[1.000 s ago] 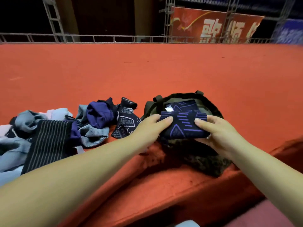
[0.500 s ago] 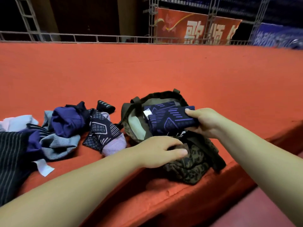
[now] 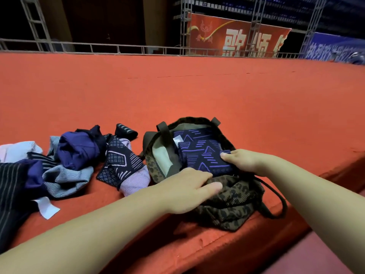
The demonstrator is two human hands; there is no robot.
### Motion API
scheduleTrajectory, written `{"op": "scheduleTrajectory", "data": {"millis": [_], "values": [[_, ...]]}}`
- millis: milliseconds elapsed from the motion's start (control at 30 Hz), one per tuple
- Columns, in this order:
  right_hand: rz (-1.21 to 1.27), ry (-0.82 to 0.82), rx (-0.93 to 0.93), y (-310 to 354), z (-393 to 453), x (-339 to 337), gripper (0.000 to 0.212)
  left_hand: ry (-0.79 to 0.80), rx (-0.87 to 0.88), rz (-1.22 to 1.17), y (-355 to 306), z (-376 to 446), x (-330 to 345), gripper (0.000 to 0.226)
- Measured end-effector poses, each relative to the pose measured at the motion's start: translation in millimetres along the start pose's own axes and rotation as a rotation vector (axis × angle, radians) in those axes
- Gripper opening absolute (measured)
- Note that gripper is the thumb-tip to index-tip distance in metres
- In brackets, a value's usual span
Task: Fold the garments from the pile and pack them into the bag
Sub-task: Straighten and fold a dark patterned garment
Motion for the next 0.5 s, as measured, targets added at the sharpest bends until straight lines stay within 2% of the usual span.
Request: {"op": "scheduleTrajectory", "data": {"millis": [133,233,333,400,433,500], "values": [[-0.104,0.093,0.077,-6.4,2.3,-3.6,0.047,0.114,-0.199,0.301,1.9,15.0,5.9,0.067],[-0.03,0.148,0.129,-6.6,1.8,-0.3,0.04,0.208,-0.182,0.226,-0.9,17.7,8.1,0.079],[-0.093,0.148,0.109,-0.8,4.3,5.3,0.042,0.253,-0.214,0.075,-3.1,13.5,4.2,0.072],[-0.17,0.137,0.087,3.5,7.6,7.1,0.044,0.217,-0.246,-0.04,-5.6,7.6,-1.1,0.066],[-0.213,0.125,0.081,4.3,9.5,6.2,0.043,0.155,-0.23,-0.04,-3.9,5.5,-2.7,0.058],[-0.346,0.063,0.09,2.2,11.6,3.1,0.044,-0.055,-0.173,0.017,2.2,5.1,-8.8,0.028]]}}
Point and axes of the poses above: each hand's wrist, its own z-axis towards the middle knuckle, its own x-axis out of the palm, y = z × x, the point moved 3 cm from there along z, towards the middle knuckle, and after that the axes turned 7 degrees about z, right-handed, at the moved point
